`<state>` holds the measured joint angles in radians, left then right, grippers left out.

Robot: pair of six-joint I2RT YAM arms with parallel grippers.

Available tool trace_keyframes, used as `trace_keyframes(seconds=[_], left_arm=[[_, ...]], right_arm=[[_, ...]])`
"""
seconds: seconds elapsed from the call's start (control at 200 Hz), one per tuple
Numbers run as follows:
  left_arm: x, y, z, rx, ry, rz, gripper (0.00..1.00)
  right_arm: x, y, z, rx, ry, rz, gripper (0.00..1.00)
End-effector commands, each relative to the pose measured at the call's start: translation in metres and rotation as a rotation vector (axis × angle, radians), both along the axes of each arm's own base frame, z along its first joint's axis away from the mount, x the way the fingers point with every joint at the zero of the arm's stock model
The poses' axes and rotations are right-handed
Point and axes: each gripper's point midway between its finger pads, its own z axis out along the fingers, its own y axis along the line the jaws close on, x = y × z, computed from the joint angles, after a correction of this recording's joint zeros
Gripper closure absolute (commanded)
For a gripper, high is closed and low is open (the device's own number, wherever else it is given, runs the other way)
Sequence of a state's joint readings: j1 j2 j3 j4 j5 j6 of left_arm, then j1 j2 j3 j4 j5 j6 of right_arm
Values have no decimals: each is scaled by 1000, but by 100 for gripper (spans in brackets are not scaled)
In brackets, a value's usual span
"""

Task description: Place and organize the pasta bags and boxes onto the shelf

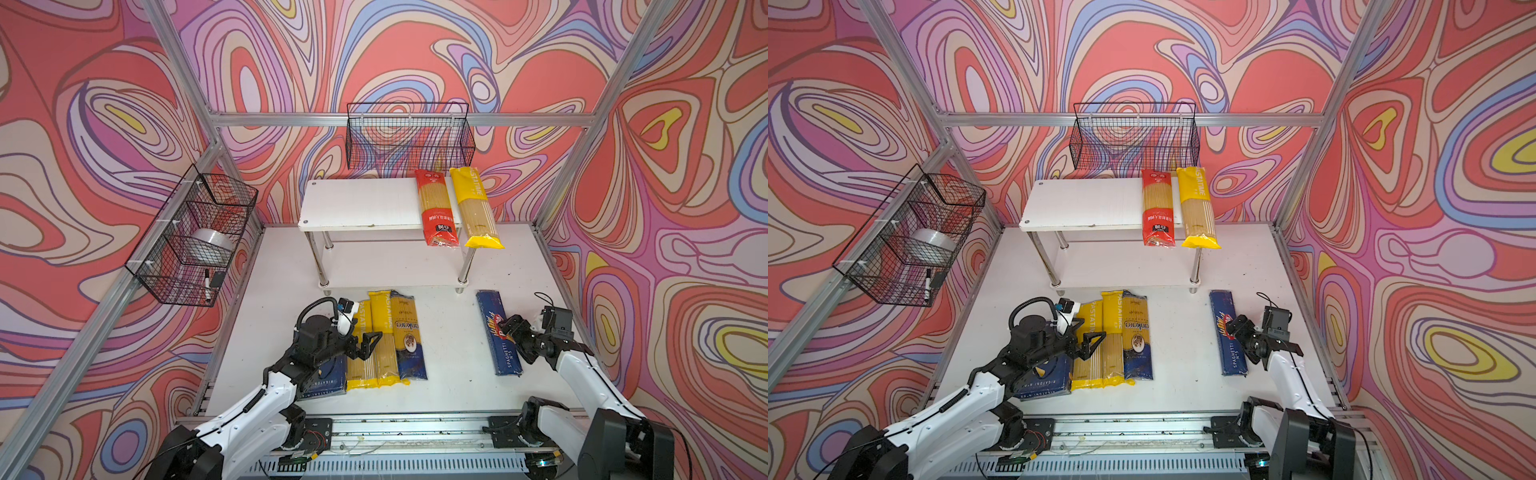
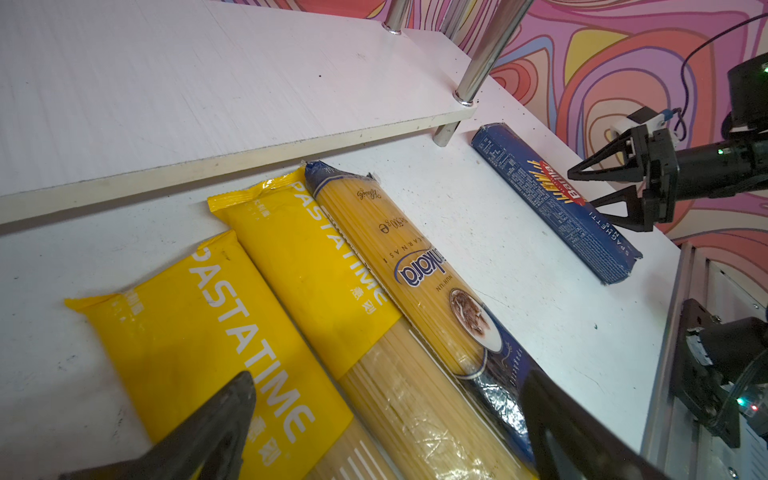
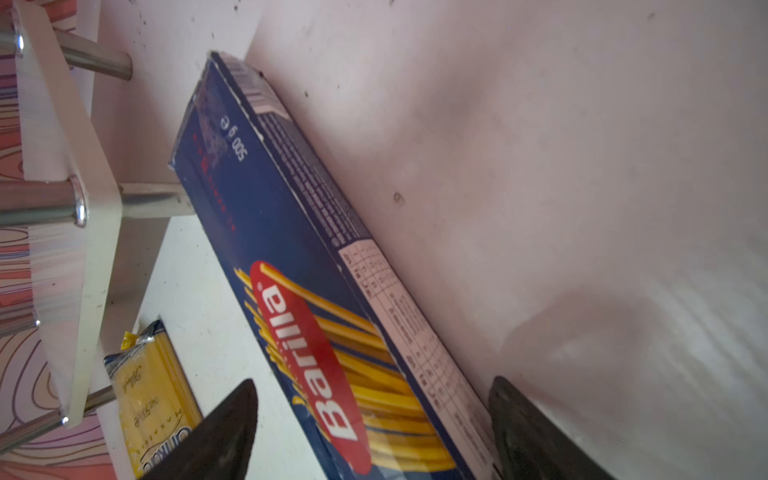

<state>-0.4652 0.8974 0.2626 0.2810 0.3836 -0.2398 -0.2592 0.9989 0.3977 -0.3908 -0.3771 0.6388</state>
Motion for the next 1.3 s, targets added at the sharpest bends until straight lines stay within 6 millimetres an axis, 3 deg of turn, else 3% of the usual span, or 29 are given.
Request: trace_keyframes(seconds=[0.0,0.08,0.215,0.31,0.406,0.486,0.631,0.756,0.996,1.172,1.292], left_arm=[[4,-6,20,-35,-41,-13,0],[4,-6,20,-36,-41,-14,0],[4,-6,21,-39,-40,-14,0],[4,-6,22,-47,-39,-11,0],[5,-4,19,-32,-38,-2,0],[6,-3,18,-23,-34,5,0],[7,-6,16,-24,-20,-10,0],[8,-7,14,-20,-14,-7,0],[7,-7,16,-29,-14,-9,0],[8,-5,13,-18,-13,1,0],[8,-7,13,-19,-7,-4,0]], right_arm=[[-8,19,10,63,-8,36,10],[-9,30,22,64,-31,63,11],[5,47,53,-24,-77,153,10],[12,41,67,-117,-46,195,8],[10,20,72,-250,10,183,7],[1,9,68,-312,70,171,5],[-3,19,65,-298,61,175,2],[-5,9,58,-350,82,153,2],[-7,28,27,-323,135,217,2],[-10,30,27,-358,163,224,2],[-13,37,16,-337,195,239,2]])
